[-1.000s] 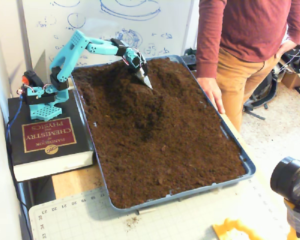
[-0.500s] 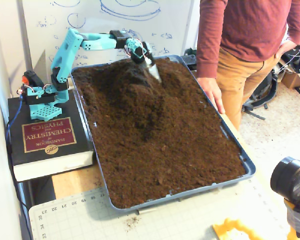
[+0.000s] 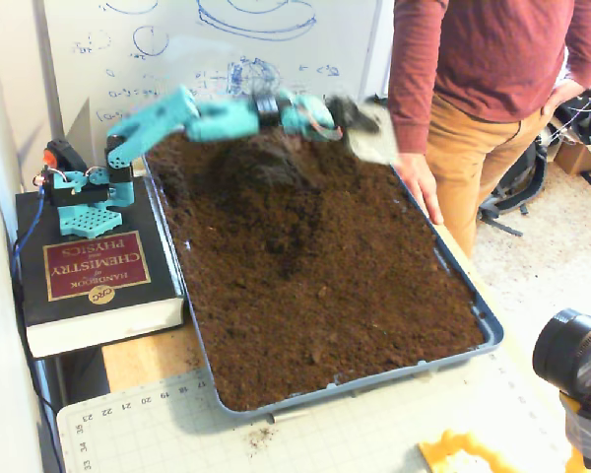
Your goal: Build a berm.
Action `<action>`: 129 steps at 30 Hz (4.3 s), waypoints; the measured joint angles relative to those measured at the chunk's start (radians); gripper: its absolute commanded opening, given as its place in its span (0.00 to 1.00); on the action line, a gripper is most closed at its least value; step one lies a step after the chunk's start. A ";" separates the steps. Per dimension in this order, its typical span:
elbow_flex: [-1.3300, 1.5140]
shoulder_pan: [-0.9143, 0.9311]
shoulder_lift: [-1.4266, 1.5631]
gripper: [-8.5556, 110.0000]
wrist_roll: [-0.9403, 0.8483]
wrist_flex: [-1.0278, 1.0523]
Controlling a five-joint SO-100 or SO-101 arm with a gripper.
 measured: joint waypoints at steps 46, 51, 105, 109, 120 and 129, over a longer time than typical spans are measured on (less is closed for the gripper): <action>0.652 0.075 0.213 0.07 -0.052 0.216; 0.784 0.075 0.307 0.07 -0.052 0.216; 0.407 -0.104 0.081 0.07 -0.146 0.107; 0.394 -0.143 0.029 0.07 -0.261 0.084; 0.683 -0.206 0.179 0.07 -0.296 0.083; 1.043 -0.215 0.454 0.07 -0.198 0.081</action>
